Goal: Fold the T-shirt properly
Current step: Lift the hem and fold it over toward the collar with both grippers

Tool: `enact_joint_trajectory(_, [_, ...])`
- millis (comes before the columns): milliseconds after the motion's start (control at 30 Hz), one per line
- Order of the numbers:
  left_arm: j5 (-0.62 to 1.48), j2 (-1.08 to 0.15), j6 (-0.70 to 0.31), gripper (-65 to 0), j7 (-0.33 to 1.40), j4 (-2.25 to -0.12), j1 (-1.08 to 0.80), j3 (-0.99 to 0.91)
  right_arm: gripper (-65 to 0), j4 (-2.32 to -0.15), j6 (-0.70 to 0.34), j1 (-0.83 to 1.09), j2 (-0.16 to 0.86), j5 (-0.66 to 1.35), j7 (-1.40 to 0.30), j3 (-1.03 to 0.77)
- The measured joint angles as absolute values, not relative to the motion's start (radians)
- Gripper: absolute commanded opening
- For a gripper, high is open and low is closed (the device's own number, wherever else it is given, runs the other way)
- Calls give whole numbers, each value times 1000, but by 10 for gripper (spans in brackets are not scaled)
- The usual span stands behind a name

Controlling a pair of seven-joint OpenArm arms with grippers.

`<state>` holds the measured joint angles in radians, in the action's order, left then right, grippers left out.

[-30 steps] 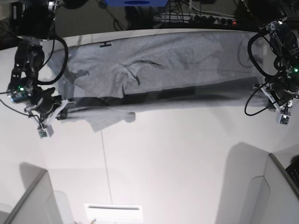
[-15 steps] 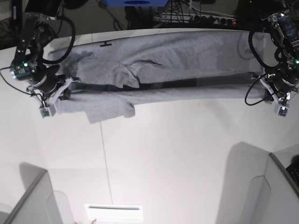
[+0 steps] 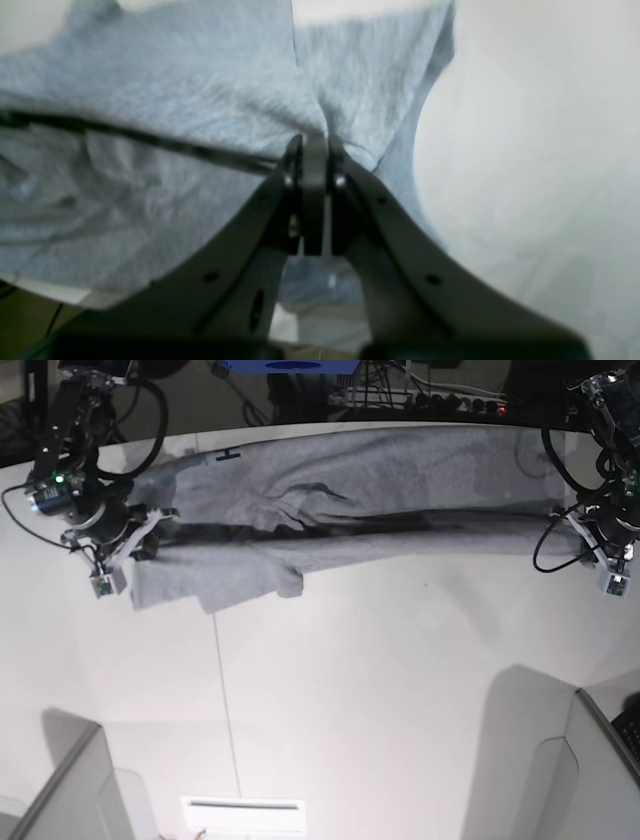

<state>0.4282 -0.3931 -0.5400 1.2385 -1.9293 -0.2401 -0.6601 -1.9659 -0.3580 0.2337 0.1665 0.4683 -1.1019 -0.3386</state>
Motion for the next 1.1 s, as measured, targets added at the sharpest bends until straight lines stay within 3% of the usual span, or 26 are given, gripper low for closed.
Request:
enact_joint_trajectory(233, [427,-392,-540,-650,1232,-1937,-261,-640,-650,-1966,-358,256,165,619,-1142,-482])
enact_joint_trajectory(600, [422,-393,-540,-650,1239,-1953,-384,-591,-650,-1913,-355,258,165,627,-1157,-478])
enact_joint_trajectory(1033, [424,-391,-539,-650,1231,-1953,-397,-587,-650,-1830,-355,250,165,626,-1156,-478])
enact_joint_trajectory(1100, [424,-391,-539,-640,1231,-1953,-397,-587,-540,-1830,-355,250,165,628,-1156,-479])
